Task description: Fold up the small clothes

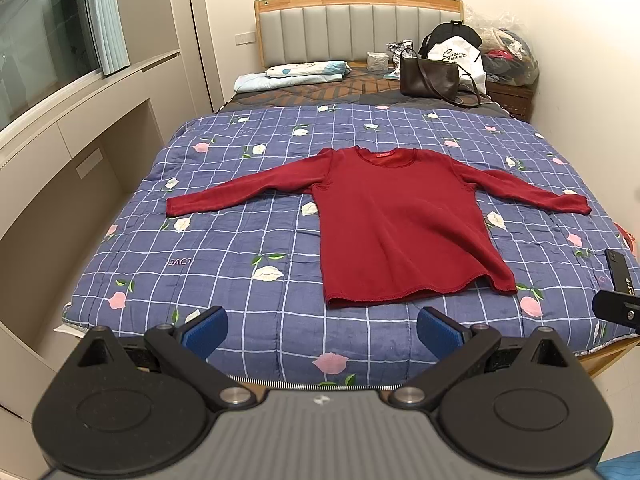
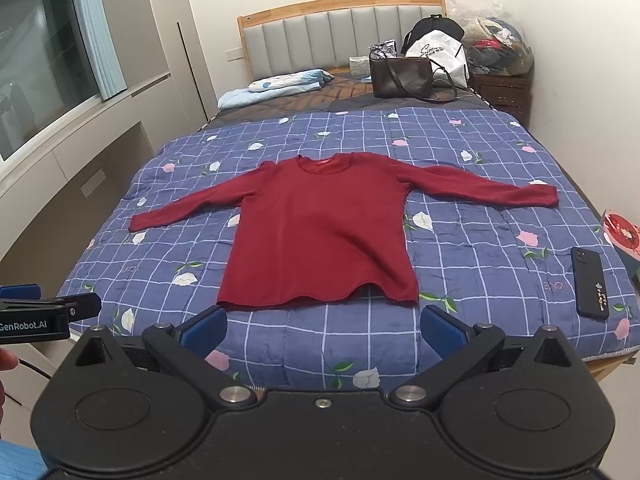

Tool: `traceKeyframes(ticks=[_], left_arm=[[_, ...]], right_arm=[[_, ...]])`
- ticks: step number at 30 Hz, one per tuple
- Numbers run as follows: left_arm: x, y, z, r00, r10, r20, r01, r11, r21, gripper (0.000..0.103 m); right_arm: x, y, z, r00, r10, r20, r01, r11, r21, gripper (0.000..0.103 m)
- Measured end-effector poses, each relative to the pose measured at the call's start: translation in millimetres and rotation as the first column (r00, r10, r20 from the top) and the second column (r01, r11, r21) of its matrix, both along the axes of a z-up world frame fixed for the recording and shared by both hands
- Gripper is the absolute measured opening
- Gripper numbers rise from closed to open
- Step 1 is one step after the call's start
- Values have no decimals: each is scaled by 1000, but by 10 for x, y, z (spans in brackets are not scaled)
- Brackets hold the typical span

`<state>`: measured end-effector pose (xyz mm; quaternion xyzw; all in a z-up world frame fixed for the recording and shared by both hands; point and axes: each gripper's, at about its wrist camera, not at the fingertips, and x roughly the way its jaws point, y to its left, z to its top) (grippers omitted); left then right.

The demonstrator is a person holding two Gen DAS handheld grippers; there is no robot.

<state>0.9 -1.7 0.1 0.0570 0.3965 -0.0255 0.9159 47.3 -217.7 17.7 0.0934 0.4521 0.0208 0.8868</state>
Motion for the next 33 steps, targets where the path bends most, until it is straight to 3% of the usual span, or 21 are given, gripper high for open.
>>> traceKeyframes(ticks=[33], left_arm=[[-139,-12,-16,1000,-3,-7,3,1000,3,103]], right_arm=[[4,13,0,1000,22,-5,-22,1000,-4,103]])
